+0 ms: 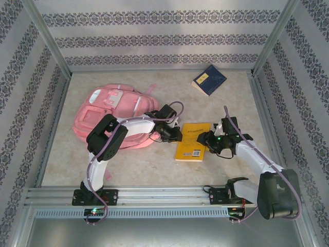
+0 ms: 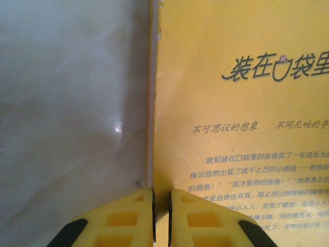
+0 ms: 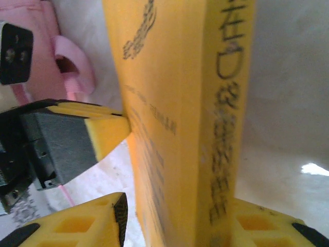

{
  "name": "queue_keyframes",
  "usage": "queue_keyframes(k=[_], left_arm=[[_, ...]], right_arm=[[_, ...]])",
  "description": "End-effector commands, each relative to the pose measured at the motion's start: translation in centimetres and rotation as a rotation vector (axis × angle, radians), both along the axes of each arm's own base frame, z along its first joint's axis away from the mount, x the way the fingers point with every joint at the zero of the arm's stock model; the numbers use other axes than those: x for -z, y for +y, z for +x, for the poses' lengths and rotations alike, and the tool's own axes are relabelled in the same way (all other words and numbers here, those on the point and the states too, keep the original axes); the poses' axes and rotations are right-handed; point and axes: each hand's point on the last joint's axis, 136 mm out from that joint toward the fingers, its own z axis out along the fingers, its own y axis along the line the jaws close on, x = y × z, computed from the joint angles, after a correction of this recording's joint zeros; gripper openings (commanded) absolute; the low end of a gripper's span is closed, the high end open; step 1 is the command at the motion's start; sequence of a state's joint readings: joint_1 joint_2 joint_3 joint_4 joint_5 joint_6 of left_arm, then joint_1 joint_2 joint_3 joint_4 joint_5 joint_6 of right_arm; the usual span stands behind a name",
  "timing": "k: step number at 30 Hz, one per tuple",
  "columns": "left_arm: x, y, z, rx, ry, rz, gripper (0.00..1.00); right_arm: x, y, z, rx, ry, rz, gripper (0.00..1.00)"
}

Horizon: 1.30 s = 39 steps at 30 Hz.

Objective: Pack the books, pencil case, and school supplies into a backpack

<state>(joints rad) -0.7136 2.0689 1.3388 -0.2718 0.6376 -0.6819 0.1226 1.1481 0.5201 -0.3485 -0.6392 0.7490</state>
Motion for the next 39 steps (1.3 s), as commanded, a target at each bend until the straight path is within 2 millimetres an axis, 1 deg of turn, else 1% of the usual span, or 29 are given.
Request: queue_keyframes(k=[1,3,4,8,10,11,13,15,16,18,20,22,25,27,28,30,31,34,36,39], left_arm=[[0.2,-0.5,-2.4,0.067,0.031,-0.013,0.14],[0.1,-0.5,-2.5,0.069,0.035,-0.019,0.14],[0.1,-0.5,-2.5,0.07,0.037,-0.022,0.14],[-0.8,-0.7,-2.5,0.059,0.03,-0.048,0.13],[-1.6,-0.6,-2.5,0.055,0.019,-0.058,0.13],[-2.1,-0.4,-2.5,0.052,0.011,-0.059,0.13],[-3.0,0.4,-2.6,0.038,0.003,-0.06,0.15],[-4.8,1.5,-2.5,0.01,-0.016,-0.077,0.22],[-6.0,2.0,-2.5,0.002,-0.032,-0.09,0.26],[-8.9,3.2,-2.7,-0.003,-0.098,-0.102,0.34],[-11.8,4.0,-3.0,0.008,-0.169,-0.114,0.4],[-14.1,5.1,-3.2,0.006,-0.211,-0.111,0.47],[-17.3,6.6,-3.3,-0.009,-0.265,-0.13,0.55],[-19.5,7.8,-3.1,-0.036,-0.314,-0.152,0.59],[-20.1,8.3,-2.9,-0.05,-0.338,-0.151,0.62],[-21.5,9.3,-2.9,-0.059,-0.384,-0.168,0.71],[-22.0,9.7,-3.1,-0.053,-0.397,-0.174,0.73],[-22.3,10.4,-3.5,-0.027,-0.41,-0.166,0.76],[-22.8,10.8,-3.6,-0.026,-0.422,-0.176,0.78],[-24.2,10.9,-3.7,-0.048,-0.438,-0.26,0.85]], right_arm=[[-2.0,2.0,1.1,-0.026,-0.07,0.143,0.46],[-2.2,2.3,1.5,-0.034,-0.081,0.157,0.46],[-2.0,2.3,1.6,-0.034,-0.075,0.148,0.46],[0.1,1.5,2.0,-0.018,-0.036,0.074,0.41],[1.3,1.3,2.0,-0.021,-0.013,0.047,0.34],[1.6,1.1,2.1,-0.023,-0.001,0.035,0.28],[0.9,1.0,2.4,-0.039,-0.017,0.01,0.15],[-1.1,0.4,2.7,-0.038,-0.083,-0.051,0.05],[-2.0,0.0,2.7,-0.034,-0.108,-0.078,0.02],[-4.0,-0.5,2.7,-0.025,-0.159,-0.116,0.0],[-5.9,-0.3,2.7,-0.02,-0.216,-0.12,0.0],[-8.4,0.7,3.1,-0.028,-0.308,-0.088,0.0],[-12.8,2.9,3.0,-0.092,-0.432,-0.056,0.0],[-16.3,5.0,2.5,-0.158,-0.508,0.068,0.0],[-17.8,5.8,2.4,-0.18,-0.545,0.127,0.0],[-20.9,7.2,2.0,-0.215,-0.597,0.269,0.0],[-22.2,7.7,1.8,-0.234,-0.61,0.324,0.0],[-25.2,9.1,0.8,-0.31,-0.65,0.418,0.0],[-26.6,9.8,0.1,-0.355,-0.669,0.45,0.0],[-28.2,10.8,-0.8,-0.42,-0.675,0.51,0.0]])
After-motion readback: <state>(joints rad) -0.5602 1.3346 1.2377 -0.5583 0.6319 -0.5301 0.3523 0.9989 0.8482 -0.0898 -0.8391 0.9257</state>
